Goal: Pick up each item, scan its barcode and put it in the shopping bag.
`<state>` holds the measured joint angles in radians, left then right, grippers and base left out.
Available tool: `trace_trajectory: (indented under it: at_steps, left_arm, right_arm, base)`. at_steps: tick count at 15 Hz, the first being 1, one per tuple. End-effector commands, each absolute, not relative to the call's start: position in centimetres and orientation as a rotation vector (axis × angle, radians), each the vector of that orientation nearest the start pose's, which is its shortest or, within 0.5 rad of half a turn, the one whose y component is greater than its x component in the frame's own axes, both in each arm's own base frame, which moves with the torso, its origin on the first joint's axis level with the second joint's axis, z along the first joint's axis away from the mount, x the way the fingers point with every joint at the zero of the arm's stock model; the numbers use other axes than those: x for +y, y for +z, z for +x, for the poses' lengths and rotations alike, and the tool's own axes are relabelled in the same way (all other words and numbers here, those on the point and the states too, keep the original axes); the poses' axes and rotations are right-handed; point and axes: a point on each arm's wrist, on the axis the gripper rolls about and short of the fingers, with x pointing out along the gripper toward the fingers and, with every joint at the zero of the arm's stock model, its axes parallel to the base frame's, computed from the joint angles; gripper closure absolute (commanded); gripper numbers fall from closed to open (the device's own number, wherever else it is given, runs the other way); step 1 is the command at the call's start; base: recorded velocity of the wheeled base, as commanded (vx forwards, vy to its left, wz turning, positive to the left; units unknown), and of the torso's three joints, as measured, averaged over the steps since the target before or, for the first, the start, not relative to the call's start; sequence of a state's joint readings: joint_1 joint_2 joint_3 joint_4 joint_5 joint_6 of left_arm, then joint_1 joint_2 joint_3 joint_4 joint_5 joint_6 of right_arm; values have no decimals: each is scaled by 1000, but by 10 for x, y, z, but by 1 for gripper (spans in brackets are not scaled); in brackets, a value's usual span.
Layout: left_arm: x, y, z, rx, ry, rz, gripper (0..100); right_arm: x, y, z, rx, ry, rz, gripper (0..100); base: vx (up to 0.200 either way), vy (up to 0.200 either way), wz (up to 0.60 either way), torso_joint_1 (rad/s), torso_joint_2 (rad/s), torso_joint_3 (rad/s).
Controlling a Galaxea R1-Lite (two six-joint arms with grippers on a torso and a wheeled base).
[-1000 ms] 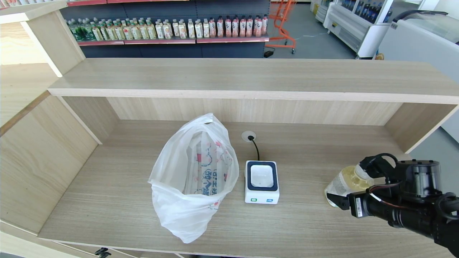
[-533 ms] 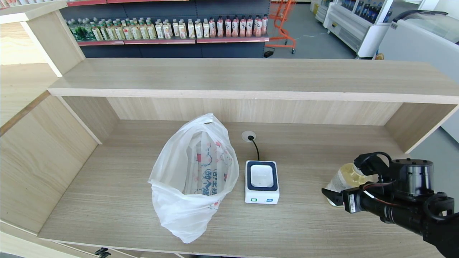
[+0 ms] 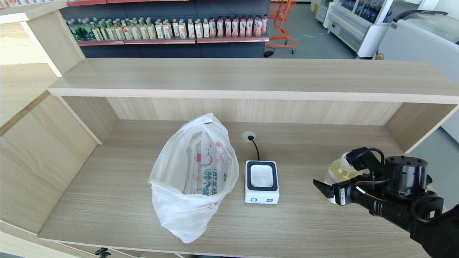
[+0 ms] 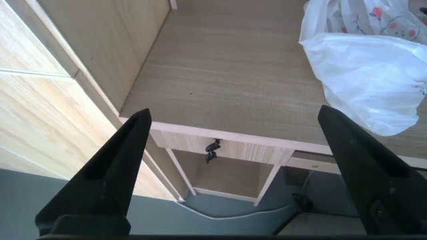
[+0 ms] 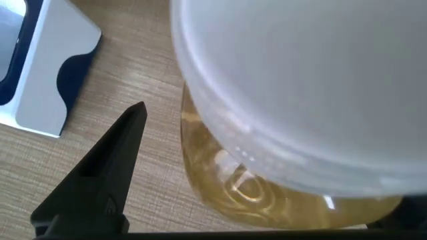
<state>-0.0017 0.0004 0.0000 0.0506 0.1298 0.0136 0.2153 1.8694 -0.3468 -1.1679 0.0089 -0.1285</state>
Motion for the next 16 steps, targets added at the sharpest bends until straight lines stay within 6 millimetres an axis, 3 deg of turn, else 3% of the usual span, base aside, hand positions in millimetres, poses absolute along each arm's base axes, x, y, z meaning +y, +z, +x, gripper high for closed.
trace_trajectory:
  at_steps: [1,2,12,14,15,16]
  left_arm:
    - [3,70,-23,53,128,17,0]
    - [3,70,-23,53,128,17,0]
    - [3,70,-23,53,128,17,0]
    - [3,70,-23,53,128,17,0]
    - [3,70,-23,51,128,17,0]
    - [3,70,-23,53,128,17,0]
  right_arm:
    - [59,76,263,344,252,-165,0]
    - [60,75,264,341,253,-169,100]
    - [60,73,265,329,257,-197,100]
    - [60,83,263,296,258,-162,100]
    - [59,108,257,213,299,-83,100]
    - [58,118,252,186,330,-55,100]
  base:
    - [0,0,0,0,0,0]
    - [0,0,0,0,0,0]
    - [0,0,0,0,0,0]
    - [0,0,0,0,0,0]
    - [0,0,0,0,0,0]
    - [0,0,0,0,0,0]
